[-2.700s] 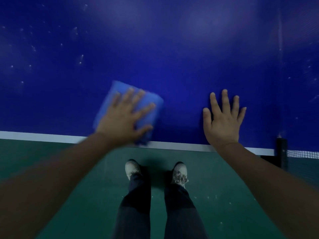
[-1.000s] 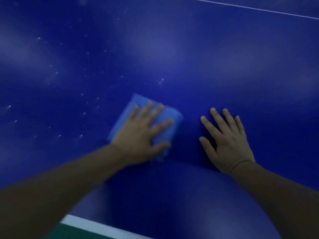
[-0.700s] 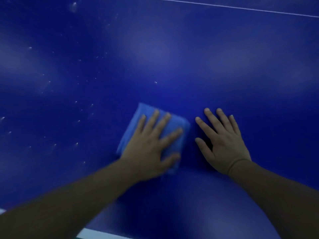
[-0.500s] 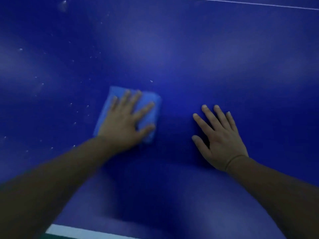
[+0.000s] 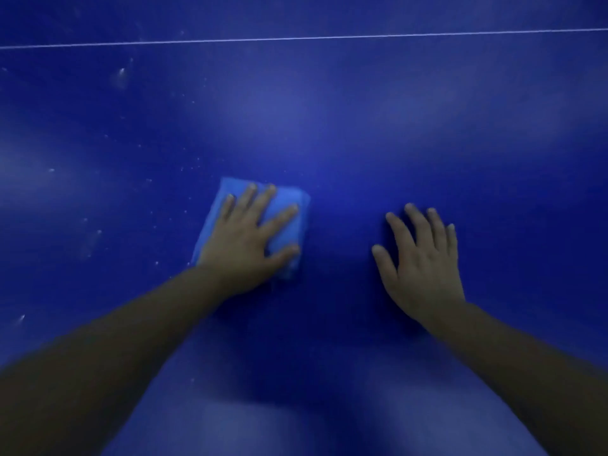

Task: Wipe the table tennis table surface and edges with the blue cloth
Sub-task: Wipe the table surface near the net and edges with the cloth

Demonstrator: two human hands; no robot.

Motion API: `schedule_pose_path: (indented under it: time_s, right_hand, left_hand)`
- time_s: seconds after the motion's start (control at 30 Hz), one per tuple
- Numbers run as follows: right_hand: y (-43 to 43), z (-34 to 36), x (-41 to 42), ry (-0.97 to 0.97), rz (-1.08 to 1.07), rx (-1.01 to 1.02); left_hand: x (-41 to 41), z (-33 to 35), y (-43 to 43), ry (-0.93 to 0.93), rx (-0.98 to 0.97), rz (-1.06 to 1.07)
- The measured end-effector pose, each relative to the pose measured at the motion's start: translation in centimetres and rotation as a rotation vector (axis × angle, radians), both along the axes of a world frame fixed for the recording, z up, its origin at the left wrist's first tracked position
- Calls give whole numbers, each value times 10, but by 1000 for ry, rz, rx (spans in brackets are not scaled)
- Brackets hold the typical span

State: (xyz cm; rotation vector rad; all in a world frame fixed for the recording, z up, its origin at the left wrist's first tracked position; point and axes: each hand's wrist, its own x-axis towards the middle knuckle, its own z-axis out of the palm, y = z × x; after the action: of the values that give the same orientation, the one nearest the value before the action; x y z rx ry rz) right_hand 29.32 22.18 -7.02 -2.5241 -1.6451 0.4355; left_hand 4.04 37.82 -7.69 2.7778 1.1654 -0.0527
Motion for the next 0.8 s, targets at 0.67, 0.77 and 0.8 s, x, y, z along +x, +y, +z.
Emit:
schedule_pose_path:
  time_s: [0.67, 0.77, 0.8]
  right_hand:
    - [32, -13, -12, -89, -211, 38]
    - [33, -14, -13, -91, -208, 28]
    - [33, -13, -12, -90, -205, 18]
  left_hand:
    - [42, -13, 73, -74, 9, -588]
    - [44, -13, 106, -27, 39, -793]
    - [62, -12, 131, -15, 84, -704]
